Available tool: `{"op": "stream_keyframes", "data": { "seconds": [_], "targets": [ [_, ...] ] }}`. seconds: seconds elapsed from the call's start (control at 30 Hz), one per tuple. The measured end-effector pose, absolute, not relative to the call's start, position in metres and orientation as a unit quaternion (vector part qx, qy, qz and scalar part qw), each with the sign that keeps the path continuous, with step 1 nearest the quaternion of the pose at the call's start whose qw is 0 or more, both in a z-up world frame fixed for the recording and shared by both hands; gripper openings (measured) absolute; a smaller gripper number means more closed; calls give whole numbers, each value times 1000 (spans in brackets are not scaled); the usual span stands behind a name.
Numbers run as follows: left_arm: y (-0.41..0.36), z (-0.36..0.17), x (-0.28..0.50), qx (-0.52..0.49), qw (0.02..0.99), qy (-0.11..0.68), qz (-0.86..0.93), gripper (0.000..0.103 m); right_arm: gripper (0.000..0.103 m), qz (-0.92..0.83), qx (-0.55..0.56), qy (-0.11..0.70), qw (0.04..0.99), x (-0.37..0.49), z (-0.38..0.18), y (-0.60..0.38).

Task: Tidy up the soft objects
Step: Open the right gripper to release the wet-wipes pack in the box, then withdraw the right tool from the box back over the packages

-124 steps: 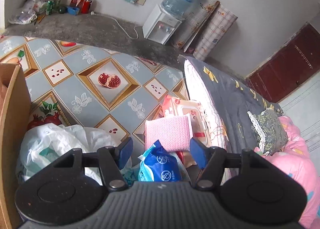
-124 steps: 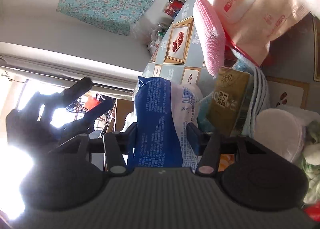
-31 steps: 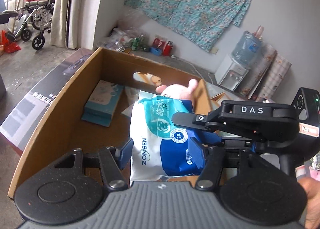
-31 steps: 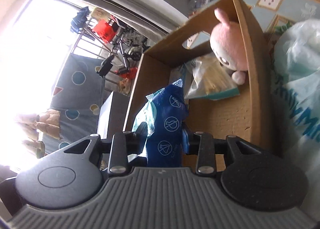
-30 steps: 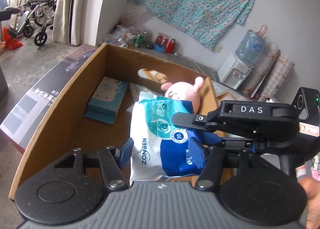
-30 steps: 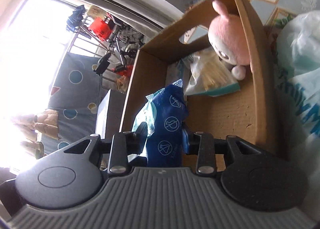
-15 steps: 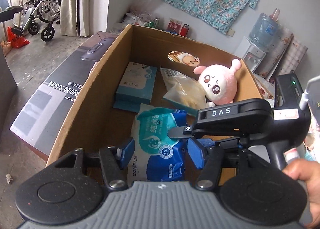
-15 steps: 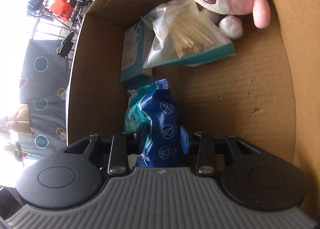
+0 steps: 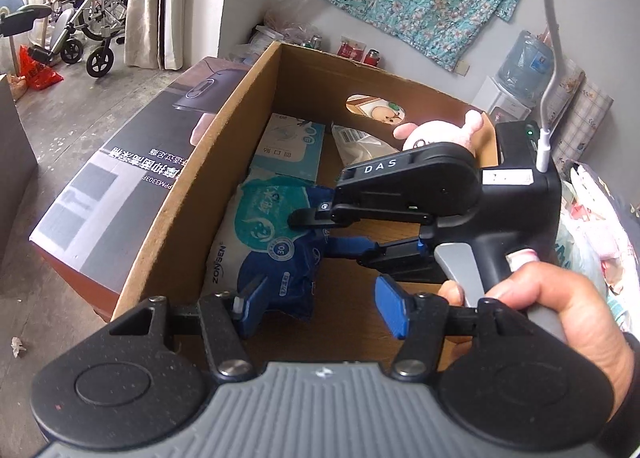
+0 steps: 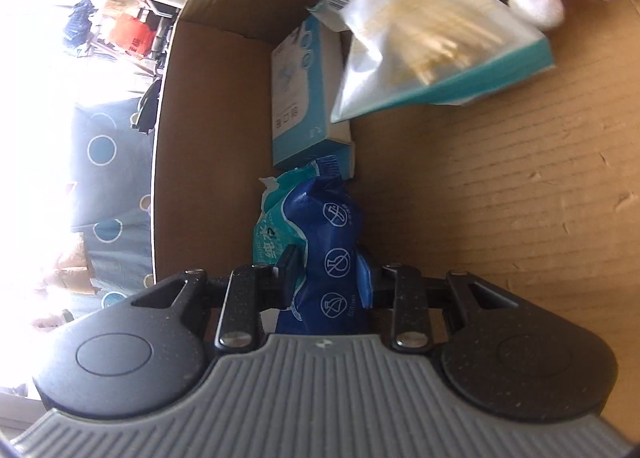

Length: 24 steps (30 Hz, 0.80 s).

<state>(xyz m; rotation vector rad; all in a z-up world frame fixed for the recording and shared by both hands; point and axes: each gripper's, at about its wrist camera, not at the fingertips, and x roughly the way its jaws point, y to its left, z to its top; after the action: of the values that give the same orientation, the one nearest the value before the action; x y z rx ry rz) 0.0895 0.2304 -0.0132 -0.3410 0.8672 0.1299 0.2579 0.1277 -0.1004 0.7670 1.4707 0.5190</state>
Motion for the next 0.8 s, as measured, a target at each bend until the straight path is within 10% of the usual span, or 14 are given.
{"op": "stream_keyframes", "data": {
  "seconds": [0.8],
  "targets": [
    [122, 62, 47, -97, 946, 306, -49, 96, 85, 321, 284, 411, 805, 167, 90, -65]
  ]
}}
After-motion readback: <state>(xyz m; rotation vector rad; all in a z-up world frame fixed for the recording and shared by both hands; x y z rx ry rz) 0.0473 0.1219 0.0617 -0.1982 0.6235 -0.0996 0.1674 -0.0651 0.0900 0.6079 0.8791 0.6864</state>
